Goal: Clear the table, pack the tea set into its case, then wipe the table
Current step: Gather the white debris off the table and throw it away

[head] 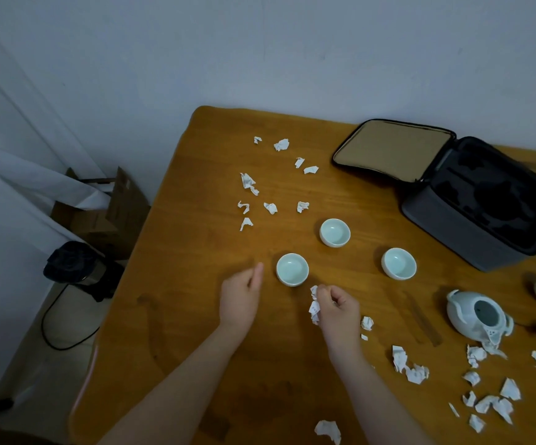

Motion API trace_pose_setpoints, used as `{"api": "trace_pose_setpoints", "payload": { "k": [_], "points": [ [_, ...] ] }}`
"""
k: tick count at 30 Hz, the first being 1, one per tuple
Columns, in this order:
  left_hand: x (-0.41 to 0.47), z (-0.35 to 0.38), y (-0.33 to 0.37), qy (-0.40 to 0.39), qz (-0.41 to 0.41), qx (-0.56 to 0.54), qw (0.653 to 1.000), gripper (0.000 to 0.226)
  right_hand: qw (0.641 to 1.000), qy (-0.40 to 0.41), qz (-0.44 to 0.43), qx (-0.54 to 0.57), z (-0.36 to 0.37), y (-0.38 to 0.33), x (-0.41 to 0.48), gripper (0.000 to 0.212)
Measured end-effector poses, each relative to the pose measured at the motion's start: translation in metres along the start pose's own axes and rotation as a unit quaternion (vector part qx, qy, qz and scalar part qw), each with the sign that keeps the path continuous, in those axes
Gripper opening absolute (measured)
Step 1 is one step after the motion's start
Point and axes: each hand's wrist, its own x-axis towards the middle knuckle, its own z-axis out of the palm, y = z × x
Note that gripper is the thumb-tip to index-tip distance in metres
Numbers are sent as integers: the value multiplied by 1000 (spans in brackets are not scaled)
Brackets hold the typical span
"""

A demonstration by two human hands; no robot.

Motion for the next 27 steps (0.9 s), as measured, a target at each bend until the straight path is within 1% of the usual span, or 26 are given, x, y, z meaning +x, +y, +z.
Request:
{"api": "trace_pose_setpoints", "payload": {
  "k": [1,2,4,6,9,11,14,16,18,19,20,22,24,25,26,27],
  "points": [
    [5,-5,7,22,-79,-66,994,48,1000,4,8,3,1,0,1,43],
    [12,-9,14,39,-148,-128,980,47,1000,8,16,10,1,0,1,42],
    [29,-17,24,58,-259,-233,936,45,999,14,32,23,2,-2,4,39],
    [45,-22,29,53,-338,-315,885,43,999,19,41,27,2,-3,7,36],
    [64,-30,37,40,-424,-445,788,41,998,28,44,26,-1,-4,12,32],
    [75,-34,40,22,-468,-512,720,44,998,37,48,28,-4,-5,15,30],
    [90,-32,42,5,-482,-609,629,48,996,49,61,32,-11,-6,21,30],
    [97,-31,45,15,-488,-659,572,48,996,51,66,31,-15,-8,25,33],
    [104,-30,50,46,-489,-692,529,43,996,50,68,37,-18,-11,30,36],
    [107,-30,52,60,-485,-701,520,39,996,50,68,41,-18,-14,33,36],
    [110,-28,53,67,-480,-700,524,36,996,50,67,43,-19,-16,36,34],
    [116,-26,54,73,-467,-687,552,28,996,40,61,45,-20,-22,44,30],
    [123,-26,53,89,-453,-659,594,26,997,25,47,50,-19,-31,53,30],
    [126,-26,53,93,-444,-629,631,28,998,19,41,52,-17,-36,58,30],
    [129,-25,53,98,-429,-581,685,31,998,14,36,53,-16,-41,63,29],
    [132,-24,53,107,-402,-516,749,34,998,10,33,54,-13,-45,69,28]
  ]
}}
